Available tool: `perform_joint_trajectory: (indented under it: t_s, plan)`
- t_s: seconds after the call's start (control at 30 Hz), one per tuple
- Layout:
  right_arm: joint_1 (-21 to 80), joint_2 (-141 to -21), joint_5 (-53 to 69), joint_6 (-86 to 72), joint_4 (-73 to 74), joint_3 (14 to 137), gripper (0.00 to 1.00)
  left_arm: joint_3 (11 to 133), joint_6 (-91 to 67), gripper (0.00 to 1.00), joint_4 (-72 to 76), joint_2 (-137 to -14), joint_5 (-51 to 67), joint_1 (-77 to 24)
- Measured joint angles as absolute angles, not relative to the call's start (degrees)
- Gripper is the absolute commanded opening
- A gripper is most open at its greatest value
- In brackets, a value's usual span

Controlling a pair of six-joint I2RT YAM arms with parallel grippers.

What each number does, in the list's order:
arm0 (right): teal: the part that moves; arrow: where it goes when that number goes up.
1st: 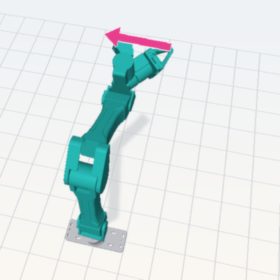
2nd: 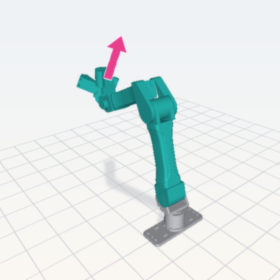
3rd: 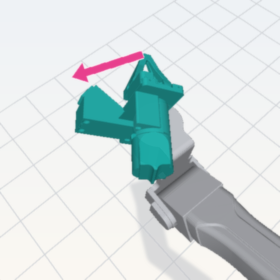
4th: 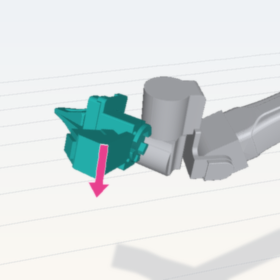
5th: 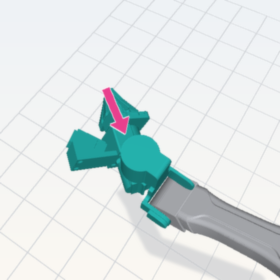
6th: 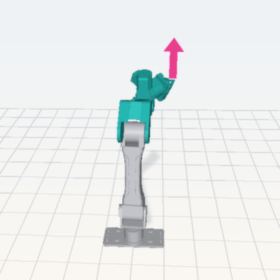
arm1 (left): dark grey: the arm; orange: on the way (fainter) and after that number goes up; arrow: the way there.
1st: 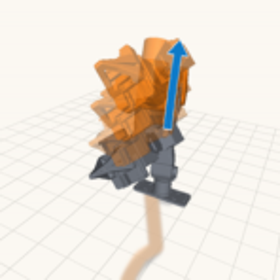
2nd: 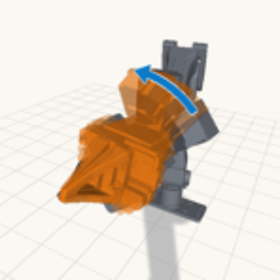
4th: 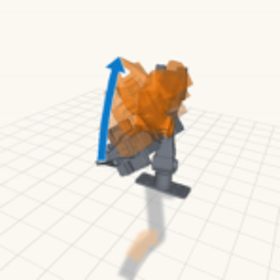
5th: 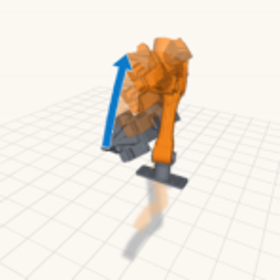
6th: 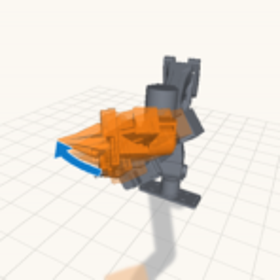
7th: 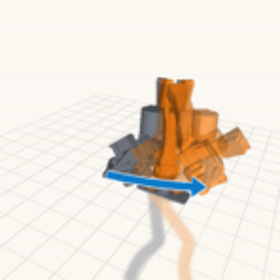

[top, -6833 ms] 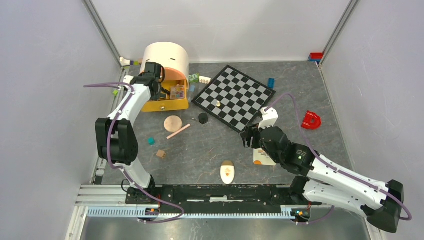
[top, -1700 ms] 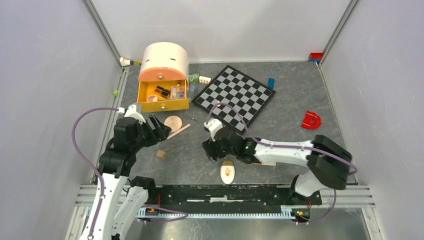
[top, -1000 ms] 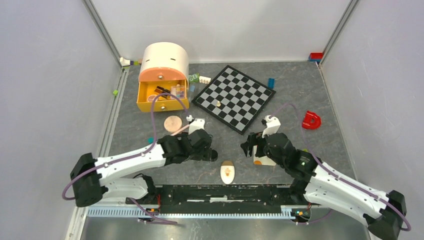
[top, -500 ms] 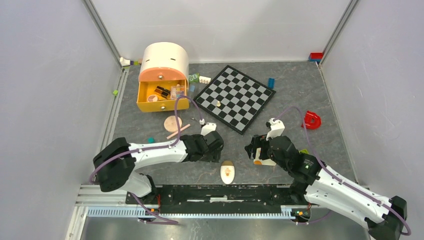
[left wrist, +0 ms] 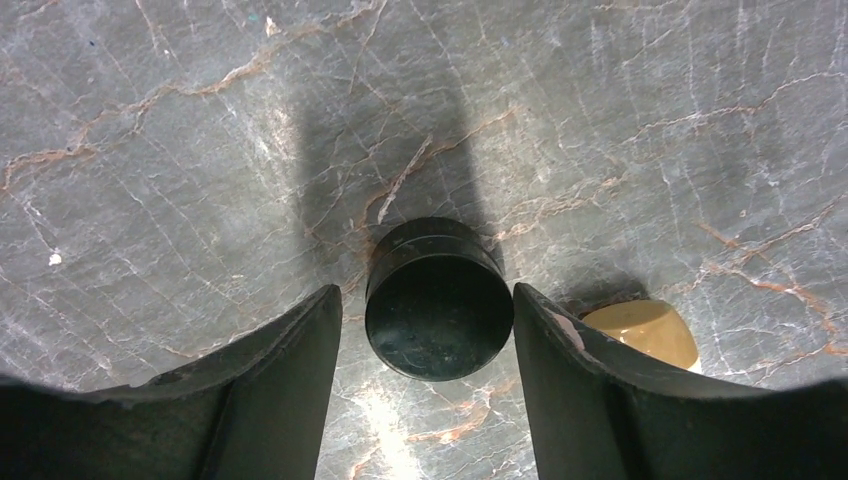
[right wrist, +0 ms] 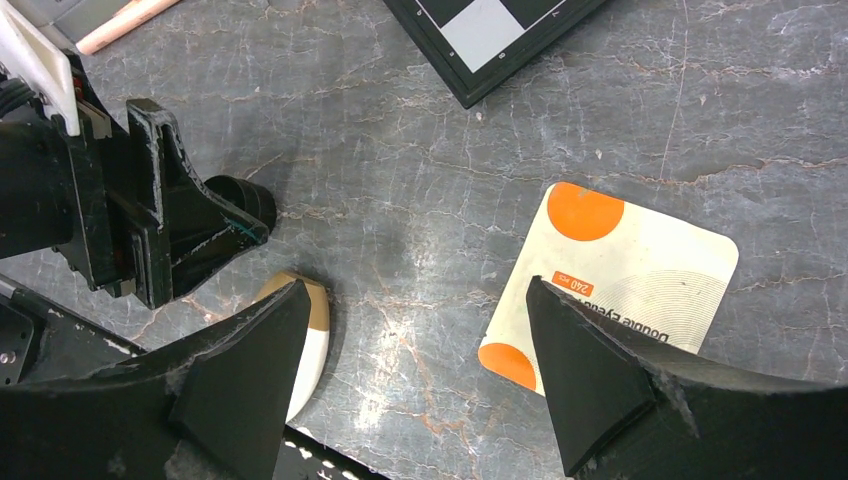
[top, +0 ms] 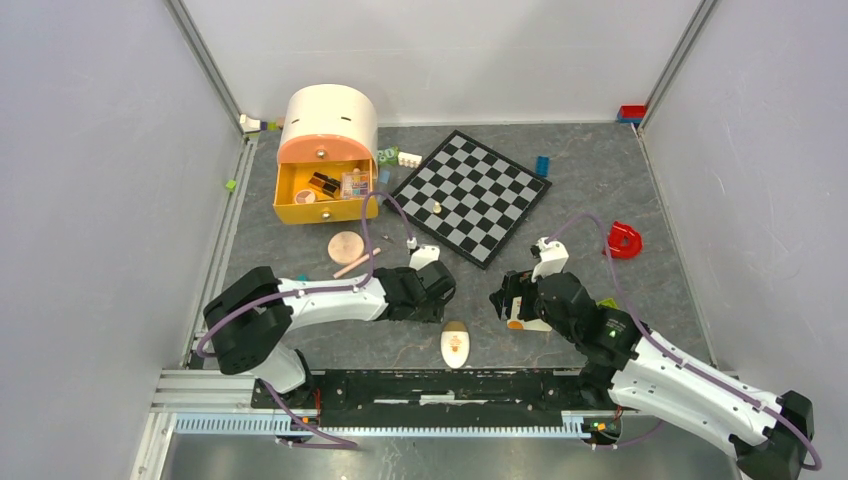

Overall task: Organize the makeup
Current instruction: Pick up the makeup from the center of the board.

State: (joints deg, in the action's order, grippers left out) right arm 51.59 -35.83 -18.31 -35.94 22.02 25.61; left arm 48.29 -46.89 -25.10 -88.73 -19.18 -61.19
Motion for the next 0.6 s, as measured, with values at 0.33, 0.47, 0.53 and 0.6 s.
perform_joint_trajectory:
  t_s: [0.33, 0.47, 0.53, 0.6]
  plan:
    - [51.6, -36.4, -18.3, -35.9, 22.1, 25.6, 0.87, 49.8, -46.9, 0.51, -25.1, -89.5, -19.4, -60.8]
    - [51.6, -35.8, -18.3, -36.0, 22.8, 25.6, 0.87, 49.8, -46.9, 0.44, -25.1, -89.5, -19.4, -60.8]
    - [51.6, -34.8, -18.3, -36.0, 23.5, 25.6, 0.87, 49.9, -46.9, 0.42, -25.3, -89.5, -19.4, -60.8]
    - [51.6, -33.8, -18.5, -35.9, 23.8, 25.6, 0.87, 50.0, -46.9, 0.41, -25.8, -89.5, -19.3, -60.8]
